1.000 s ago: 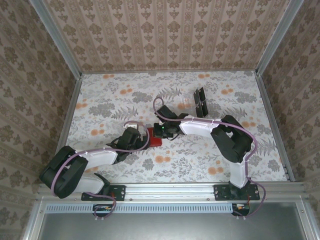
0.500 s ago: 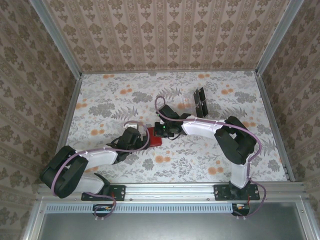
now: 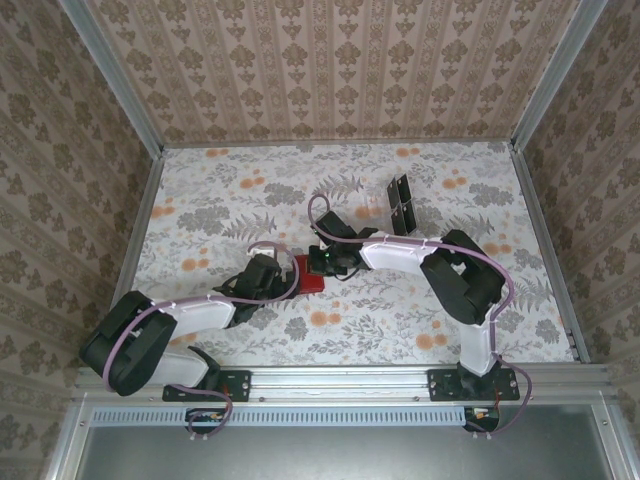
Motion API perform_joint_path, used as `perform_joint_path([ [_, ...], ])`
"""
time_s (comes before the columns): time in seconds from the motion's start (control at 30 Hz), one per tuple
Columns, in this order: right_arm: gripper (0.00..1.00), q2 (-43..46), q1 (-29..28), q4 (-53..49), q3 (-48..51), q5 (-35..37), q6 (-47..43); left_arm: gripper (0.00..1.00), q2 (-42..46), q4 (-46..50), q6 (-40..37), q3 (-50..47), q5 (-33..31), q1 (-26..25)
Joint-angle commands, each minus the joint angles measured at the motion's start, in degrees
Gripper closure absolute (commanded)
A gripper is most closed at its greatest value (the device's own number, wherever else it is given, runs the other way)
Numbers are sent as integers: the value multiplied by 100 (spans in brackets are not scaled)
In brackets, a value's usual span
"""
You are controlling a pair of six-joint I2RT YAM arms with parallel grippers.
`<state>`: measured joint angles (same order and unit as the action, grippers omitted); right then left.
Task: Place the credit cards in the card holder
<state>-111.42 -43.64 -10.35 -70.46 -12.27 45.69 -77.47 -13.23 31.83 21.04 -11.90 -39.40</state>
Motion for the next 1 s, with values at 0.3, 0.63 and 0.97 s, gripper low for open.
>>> perform_joint_path([
  [0.3,100,-118,44,144,184,27,174,1,-382,109,33,-46,768,-9],
  [0.63,100,199,35,485,497,-12,223,1,-476,93,27,8,791,-15],
  [0.97,100,549,31,500,340,3,124,1,-477,128,15,41,783,-9],
])
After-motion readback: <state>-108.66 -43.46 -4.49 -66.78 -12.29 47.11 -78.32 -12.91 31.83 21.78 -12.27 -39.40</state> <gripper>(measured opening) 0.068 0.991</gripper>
